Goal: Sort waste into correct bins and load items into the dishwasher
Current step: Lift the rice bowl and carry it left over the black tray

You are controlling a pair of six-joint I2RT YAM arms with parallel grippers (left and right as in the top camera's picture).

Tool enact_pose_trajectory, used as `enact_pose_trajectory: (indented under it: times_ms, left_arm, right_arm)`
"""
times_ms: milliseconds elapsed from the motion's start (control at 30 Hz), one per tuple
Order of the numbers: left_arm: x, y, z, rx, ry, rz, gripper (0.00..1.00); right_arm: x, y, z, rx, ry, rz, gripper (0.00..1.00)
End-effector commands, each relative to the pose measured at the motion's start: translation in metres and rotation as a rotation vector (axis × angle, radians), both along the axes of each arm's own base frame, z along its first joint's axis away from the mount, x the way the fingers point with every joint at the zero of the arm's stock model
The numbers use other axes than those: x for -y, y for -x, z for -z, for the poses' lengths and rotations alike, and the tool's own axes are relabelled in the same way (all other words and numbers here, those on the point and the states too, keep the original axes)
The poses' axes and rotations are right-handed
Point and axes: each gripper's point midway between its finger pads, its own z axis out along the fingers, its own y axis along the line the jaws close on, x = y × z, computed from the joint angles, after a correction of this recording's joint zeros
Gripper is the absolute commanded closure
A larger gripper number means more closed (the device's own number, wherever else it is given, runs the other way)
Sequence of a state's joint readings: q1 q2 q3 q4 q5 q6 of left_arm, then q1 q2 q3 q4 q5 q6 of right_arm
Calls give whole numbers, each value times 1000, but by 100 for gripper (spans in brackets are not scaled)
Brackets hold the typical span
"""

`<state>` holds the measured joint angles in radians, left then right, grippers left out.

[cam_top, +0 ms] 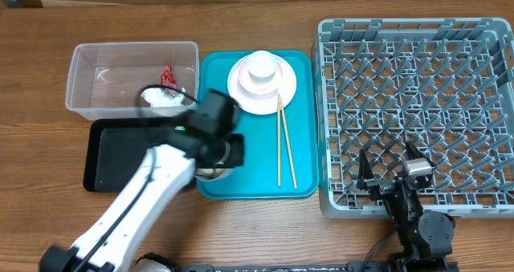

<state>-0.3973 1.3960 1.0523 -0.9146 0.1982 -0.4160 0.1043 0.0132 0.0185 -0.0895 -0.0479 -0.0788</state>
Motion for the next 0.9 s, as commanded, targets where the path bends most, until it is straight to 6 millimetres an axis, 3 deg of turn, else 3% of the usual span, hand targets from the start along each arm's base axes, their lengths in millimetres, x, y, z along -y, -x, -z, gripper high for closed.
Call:
enact_pose_trajectory:
  times_ms: [0, 367, 667, 867]
  left_arm:
    - [-6, -2, -31, 57, 123, 57, 96]
    - [-102, -14, -31, 65, 124, -176, 96]
    - [-124, -22, -46, 169, 391, -211, 96]
    - [-145, -29, -44, 279, 548, -282, 96]
  right_arm:
    - [1, 0, 1, 6, -1, 6, 0]
    - [1, 0, 1, 6, -1, 6, 0]
    - [1, 0, 1, 6, -1, 6, 0]
    - [1, 0, 1, 6, -1, 6, 0]
